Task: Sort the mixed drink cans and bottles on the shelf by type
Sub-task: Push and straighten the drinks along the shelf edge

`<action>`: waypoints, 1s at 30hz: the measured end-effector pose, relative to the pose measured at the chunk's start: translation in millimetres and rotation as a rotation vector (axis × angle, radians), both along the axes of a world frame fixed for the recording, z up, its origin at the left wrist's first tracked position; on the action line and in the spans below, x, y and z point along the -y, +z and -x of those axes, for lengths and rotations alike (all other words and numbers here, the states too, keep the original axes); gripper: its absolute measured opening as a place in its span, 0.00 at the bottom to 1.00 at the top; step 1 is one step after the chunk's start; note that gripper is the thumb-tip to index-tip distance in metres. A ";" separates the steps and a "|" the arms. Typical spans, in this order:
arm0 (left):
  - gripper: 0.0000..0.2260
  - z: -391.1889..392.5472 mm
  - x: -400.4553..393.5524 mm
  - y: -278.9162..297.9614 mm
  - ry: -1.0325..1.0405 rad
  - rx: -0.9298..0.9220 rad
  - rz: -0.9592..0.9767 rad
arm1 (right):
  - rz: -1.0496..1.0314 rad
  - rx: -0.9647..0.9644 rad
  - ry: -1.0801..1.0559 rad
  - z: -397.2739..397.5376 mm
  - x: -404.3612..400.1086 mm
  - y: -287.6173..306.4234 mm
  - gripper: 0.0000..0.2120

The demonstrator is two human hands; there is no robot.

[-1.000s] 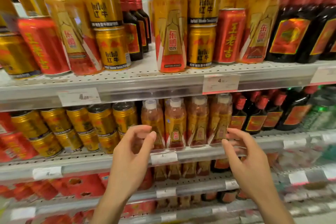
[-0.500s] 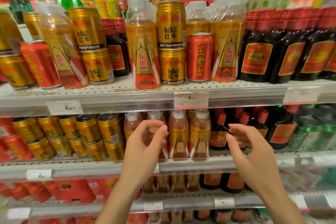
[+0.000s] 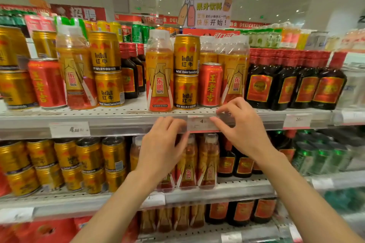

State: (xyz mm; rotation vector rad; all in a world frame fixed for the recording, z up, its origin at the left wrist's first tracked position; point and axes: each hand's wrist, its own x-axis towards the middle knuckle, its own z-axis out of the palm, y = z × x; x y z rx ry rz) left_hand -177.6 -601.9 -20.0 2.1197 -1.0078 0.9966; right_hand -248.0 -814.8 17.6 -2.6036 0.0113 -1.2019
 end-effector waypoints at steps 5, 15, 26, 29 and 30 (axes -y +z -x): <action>0.10 -8.6 -0.1 27.1 0.090 -0.007 0.013 | -0.047 -0.084 0.072 -10.1 10.5 16.8 0.14; 0.19 -11.1 9.5 49.4 0.214 -0.226 0.011 | -0.209 -0.218 0.160 -14.6 21.5 29.9 0.11; 0.17 -6.9 5.9 56.1 0.043 -0.651 0.203 | -0.208 -0.275 0.083 -18.0 11.9 37.2 0.15; 0.15 -6.8 2.7 56.6 -0.016 -0.726 0.257 | -0.189 -0.292 0.048 -17.8 10.0 38.0 0.17; 0.15 -6.0 2.6 56.5 -0.019 -0.733 0.264 | -0.197 -0.297 0.062 -17.2 11.0 38.5 0.16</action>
